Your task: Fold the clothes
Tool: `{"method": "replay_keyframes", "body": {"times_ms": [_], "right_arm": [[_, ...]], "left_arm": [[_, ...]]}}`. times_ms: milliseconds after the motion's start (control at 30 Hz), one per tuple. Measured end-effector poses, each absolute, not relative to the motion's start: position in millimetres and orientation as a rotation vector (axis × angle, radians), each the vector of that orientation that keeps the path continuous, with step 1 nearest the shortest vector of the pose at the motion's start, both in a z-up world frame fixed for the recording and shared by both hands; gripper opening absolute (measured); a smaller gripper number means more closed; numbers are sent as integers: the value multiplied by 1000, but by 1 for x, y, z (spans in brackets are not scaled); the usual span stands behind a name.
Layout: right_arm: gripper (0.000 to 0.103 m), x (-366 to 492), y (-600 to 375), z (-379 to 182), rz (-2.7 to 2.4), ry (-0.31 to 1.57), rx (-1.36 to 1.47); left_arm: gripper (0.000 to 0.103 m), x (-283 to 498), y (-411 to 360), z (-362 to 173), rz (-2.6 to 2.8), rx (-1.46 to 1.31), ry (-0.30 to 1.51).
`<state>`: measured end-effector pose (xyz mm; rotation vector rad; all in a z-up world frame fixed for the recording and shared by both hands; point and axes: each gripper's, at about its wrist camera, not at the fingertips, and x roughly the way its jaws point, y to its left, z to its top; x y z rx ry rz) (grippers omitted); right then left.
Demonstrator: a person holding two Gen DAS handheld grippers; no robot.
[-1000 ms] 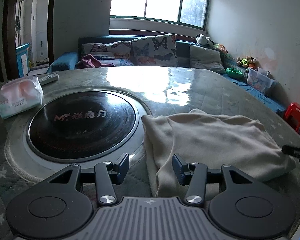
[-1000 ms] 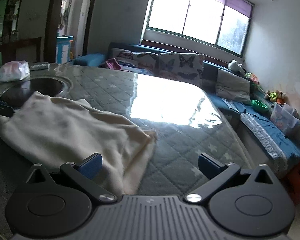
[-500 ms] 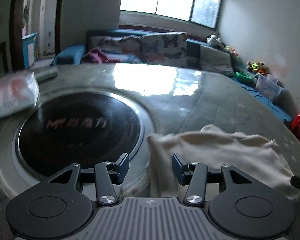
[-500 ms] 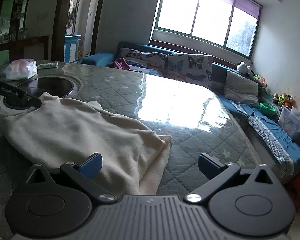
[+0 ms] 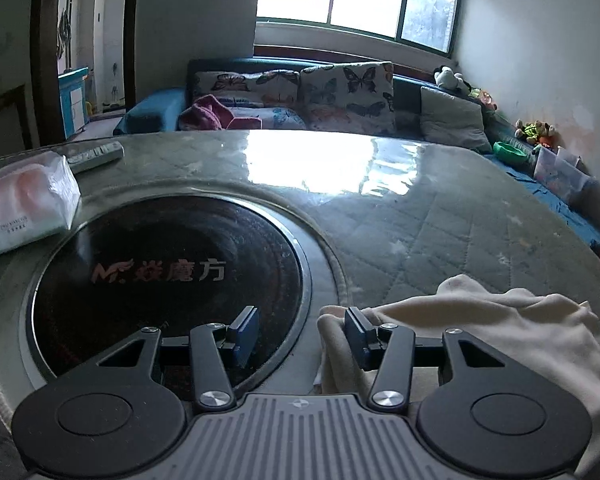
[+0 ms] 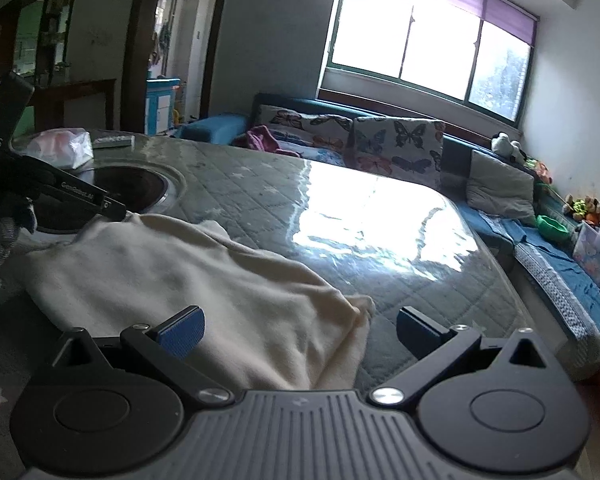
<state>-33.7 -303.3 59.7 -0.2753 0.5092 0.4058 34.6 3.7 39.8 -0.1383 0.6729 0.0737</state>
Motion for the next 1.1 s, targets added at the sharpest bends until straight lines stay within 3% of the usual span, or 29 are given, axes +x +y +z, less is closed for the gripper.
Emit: {"method": "replay_keyframes", "body": {"times_ms": [167, 733, 1100], "right_arm": [[103, -37, -294, 62, 467, 516, -293], [103, -67, -256, 67, 637, 516, -370], [99, -79, -242, 69, 716, 538, -394]], "left_arm": [[53, 26, 4, 45, 59, -160, 674], [91, -5, -4, 57, 41, -152, 663], [96, -22, 0, 58, 67, -160, 670]]}}
